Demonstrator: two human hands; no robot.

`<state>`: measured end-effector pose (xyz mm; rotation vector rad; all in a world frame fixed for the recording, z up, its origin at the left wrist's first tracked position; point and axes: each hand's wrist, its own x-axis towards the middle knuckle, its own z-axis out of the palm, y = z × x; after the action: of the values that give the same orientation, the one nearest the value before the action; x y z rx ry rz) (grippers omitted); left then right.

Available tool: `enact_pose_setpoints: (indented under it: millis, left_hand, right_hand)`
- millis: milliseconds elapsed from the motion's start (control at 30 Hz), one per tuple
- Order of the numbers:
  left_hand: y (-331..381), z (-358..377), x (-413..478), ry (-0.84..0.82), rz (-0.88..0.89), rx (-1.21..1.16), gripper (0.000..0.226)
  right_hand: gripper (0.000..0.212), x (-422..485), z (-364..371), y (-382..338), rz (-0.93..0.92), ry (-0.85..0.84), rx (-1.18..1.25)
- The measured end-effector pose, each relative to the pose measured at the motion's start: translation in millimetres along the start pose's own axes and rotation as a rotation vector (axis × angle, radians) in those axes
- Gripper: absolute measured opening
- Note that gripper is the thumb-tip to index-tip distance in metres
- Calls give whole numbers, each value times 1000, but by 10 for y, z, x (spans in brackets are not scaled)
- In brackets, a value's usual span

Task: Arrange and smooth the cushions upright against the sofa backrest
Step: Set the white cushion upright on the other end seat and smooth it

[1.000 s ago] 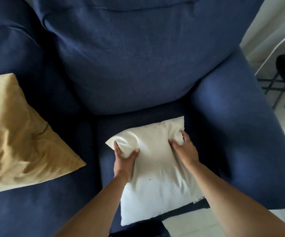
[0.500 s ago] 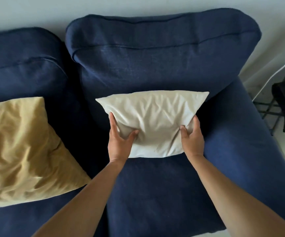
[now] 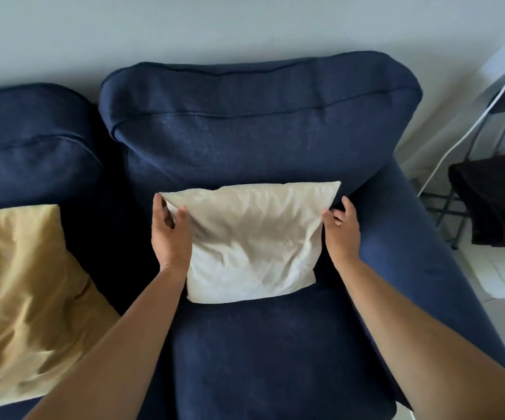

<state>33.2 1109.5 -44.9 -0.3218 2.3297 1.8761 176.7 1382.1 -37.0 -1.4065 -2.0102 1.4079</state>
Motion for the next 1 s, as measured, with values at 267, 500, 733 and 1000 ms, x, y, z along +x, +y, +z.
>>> enact_pose_setpoints:
  millis: [267,500,733,1000]
  left_hand:
    - [223,22,108,172,-39,-11,36]
    - [395,155,-127,400,15,-133,25]
    - [294,330,-245,364,-30,-118,38]
    - [308,299,-209,197,-185,-383,20]
  right_hand:
    - [7,407,89,-276,-64,24,197]
    - [9,643,-107,-446,-218,57,262]
    - [28,730,-169,-198,-160,-33,225]
    - [18,755,-97,-358,-190,-73,387]
